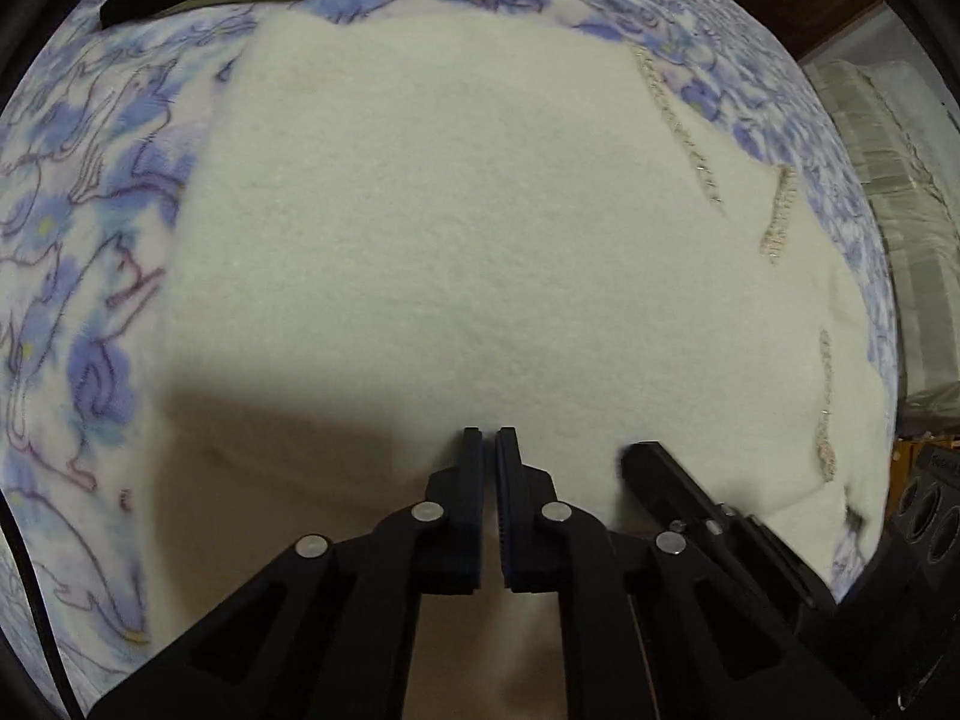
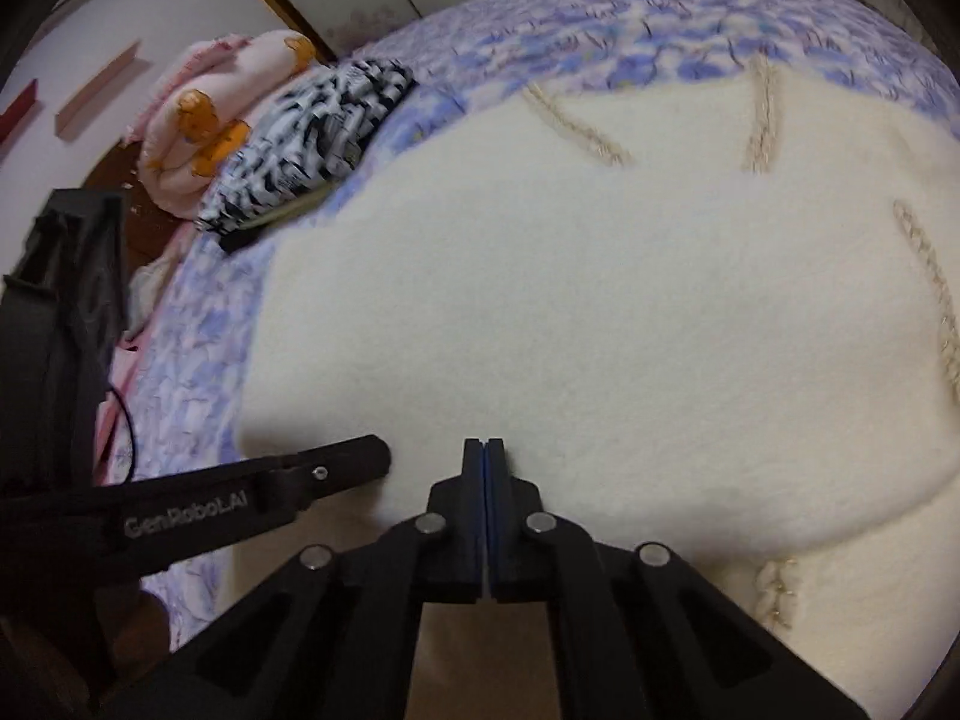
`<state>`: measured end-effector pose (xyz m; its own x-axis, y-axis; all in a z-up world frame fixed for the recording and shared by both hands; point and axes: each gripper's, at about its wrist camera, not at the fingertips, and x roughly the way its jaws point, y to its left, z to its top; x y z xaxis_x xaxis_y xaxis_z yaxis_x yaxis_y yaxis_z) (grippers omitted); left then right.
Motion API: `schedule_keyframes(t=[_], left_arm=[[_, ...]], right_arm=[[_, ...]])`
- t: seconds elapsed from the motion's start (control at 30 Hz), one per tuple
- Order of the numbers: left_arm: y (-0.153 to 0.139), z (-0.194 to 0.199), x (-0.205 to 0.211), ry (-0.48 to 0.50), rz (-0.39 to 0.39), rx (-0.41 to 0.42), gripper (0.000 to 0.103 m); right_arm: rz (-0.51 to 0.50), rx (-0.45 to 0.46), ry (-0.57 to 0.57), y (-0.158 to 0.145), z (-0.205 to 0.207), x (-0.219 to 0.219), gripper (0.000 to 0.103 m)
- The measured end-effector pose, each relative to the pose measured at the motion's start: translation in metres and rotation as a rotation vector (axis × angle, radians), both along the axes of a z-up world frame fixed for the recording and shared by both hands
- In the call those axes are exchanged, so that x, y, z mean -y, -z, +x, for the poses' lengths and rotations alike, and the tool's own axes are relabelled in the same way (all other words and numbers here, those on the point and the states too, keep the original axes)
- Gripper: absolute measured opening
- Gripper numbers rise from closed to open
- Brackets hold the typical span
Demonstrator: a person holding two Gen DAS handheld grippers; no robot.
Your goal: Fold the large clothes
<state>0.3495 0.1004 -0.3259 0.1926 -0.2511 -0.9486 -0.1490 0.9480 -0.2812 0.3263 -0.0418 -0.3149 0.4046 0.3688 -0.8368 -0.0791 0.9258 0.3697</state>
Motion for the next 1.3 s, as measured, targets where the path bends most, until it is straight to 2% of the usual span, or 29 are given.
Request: schedule_keyframes(t=[0.1, 0.17, 0.2, 0.27, 0.33, 0.43, 0.53, 0.6, 0.7, 0.77, 0.83, 0.97, 1.1, 1.2, 1.3], left_arm=[[-0.008, 0.002, -0.022, -0.058, 0.119, 0.032, 0.004], [-0.011, 0.003, -0.046, -0.102, 0.163, 0.034, 0.004], [-0.01, 0.003, -0.058, -0.124, 0.161, 0.031, 0.003], [-0.006, 0.002, -0.081, -0.168, 0.093, 0.031, 0.002], [-0.006, 0.001, -0.092, -0.179, 0.065, 0.044, 0.001], [-0.016, -0.001, -0.098, -0.205, 0.086, 0.097, 0.002], [-0.03, 0.005, -0.097, -0.195, 0.015, 0.138, 0.002], [-0.035, 0.016, -0.086, -0.142, -0.013, 0.154, 0.002], [-0.03, 0.04, -0.062, -0.051, 0.002, 0.155, 0.002], [-0.024, 0.054, -0.051, -0.01, -0.003, 0.145, 0.002], [-0.018, 0.068, -0.044, 0.004, 0.015, 0.141, 0.002], [-0.015, 0.089, -0.052, -0.014, 0.042, 0.171, 0.002], [-0.016, 0.112, -0.069, -0.034, 0.068, 0.193, 0.002], [-0.012, 0.128, -0.08, -0.024, 0.124, 0.216, 0.002], [-0.005, 0.135, -0.092, -0.025, 0.122, 0.215, 0.002]], right_arm=[[-0.112, 0.033, -0.005, -0.001, 0.003, 0.005, 0.0], [-0.214, 0.051, 0.046, -0.006, 0.001, 0.026, 0.0], [-0.228, 0.043, 0.082, -0.006, -0.001, 0.041, 0.0], [-0.195, 0.036, 0.137, -0.006, -0.006, 0.074, 0.0], [-0.298, 0.038, 0.184, -0.008, -0.013, 0.094, 0.0], [-0.398, 0.036, 0.227, -0.011, -0.018, 0.116, 0.0], [-0.417, 0.03, 0.296, -0.019, -0.016, 0.126, 0.0], [-0.368, 0.077, 0.291, -0.032, -0.015, 0.119, 0.0], [-0.196, 0.139, 0.223, -0.041, -0.001, 0.091, 0.0], [-0.065, 0.141, 0.169, -0.035, 0.014, 0.064, 0.0], [-0.007, 0.119, 0.129, -0.024, 0.029, 0.037, 0.0], [-0.015, 0.095, 0.131, 0.0, 0.058, 0.004, 0.0], [0.008, 0.116, 0.203, 0.004, 0.075, 0.012, 0.0], [-0.093, 0.151, 0.235, -0.004, 0.082, 0.03, 0.0], [-0.166, 0.156, 0.303, -0.009, 0.084, 0.058, 0.0]])
